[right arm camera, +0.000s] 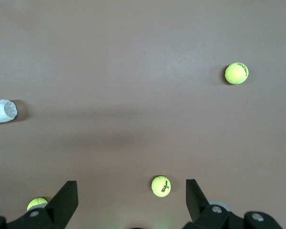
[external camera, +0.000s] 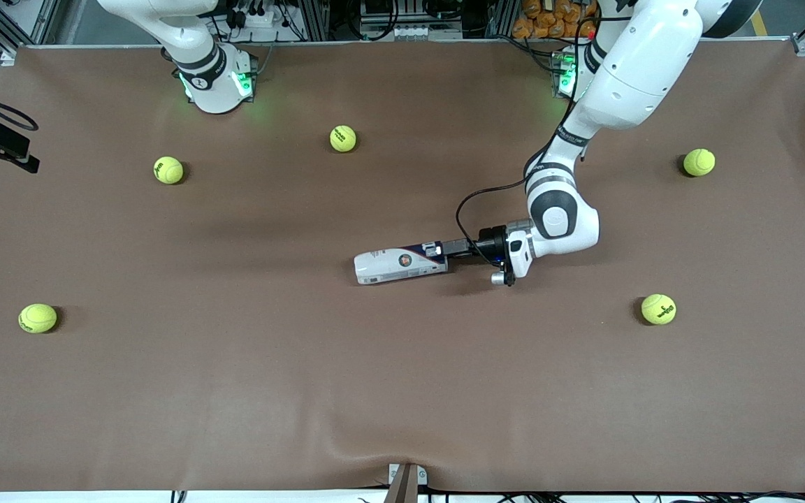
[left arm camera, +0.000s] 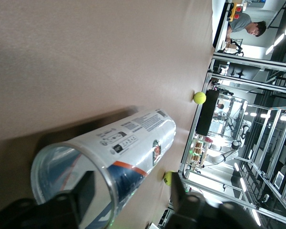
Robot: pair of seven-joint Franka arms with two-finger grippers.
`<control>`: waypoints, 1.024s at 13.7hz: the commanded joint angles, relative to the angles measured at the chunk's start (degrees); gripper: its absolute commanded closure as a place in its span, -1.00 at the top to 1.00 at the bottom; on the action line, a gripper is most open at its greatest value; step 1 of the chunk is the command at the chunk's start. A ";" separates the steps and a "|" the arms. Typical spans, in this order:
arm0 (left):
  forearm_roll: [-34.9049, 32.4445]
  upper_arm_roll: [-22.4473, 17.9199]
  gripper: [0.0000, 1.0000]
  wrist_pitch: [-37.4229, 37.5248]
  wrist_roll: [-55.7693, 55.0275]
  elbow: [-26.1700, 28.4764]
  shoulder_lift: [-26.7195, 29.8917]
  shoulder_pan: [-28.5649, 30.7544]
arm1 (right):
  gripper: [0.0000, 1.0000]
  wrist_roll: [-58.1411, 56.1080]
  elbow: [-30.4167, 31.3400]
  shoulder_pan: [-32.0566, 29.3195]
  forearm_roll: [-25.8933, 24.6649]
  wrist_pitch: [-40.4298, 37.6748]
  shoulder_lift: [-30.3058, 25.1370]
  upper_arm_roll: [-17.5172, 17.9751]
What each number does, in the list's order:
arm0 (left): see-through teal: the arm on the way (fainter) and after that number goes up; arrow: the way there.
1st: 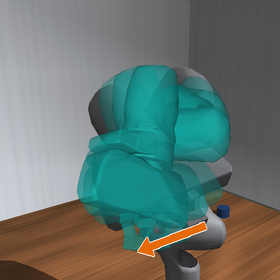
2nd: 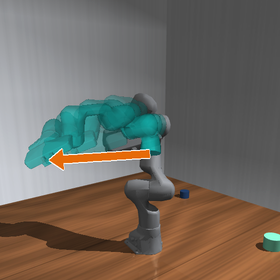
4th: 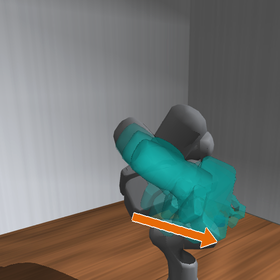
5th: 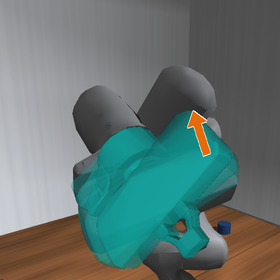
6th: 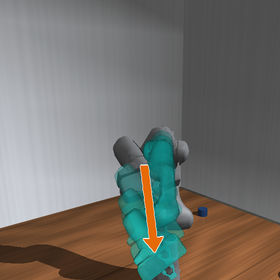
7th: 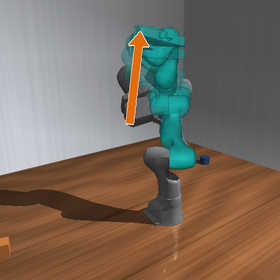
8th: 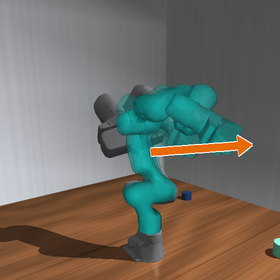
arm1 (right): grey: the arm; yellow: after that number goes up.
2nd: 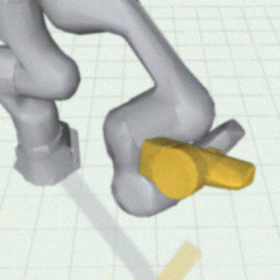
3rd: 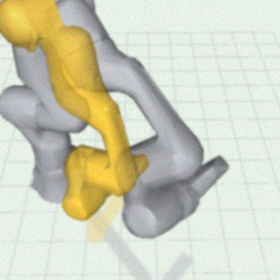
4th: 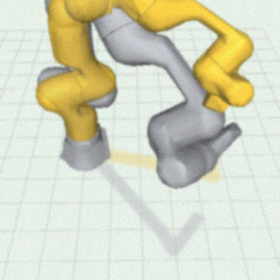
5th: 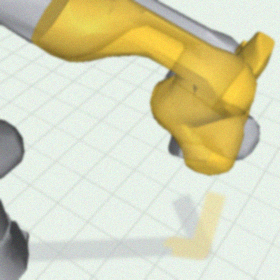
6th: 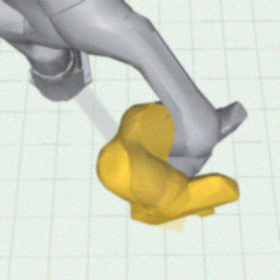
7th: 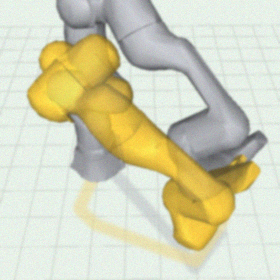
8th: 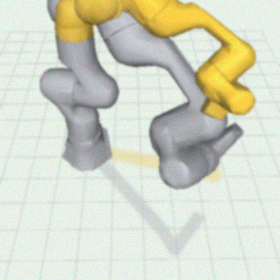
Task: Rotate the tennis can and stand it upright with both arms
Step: 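Lift and rotate the can upright with the left gripper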
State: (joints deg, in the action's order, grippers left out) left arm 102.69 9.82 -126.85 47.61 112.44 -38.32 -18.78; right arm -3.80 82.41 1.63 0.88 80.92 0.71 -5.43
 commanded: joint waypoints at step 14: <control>-51.72 0.19 -1.00 -2.00 -64.58 -17.85 7.03 -3.81 | 1.00 1.61 0.47 0.31 0.52 0.38 0.08 0.33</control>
State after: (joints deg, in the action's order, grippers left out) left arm 61.93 9.88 -128.50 -4.12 98.33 -32.22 -21.74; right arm -2.88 82.59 2.85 0.89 81.15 0.96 -5.22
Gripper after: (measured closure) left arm 0.947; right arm 0.000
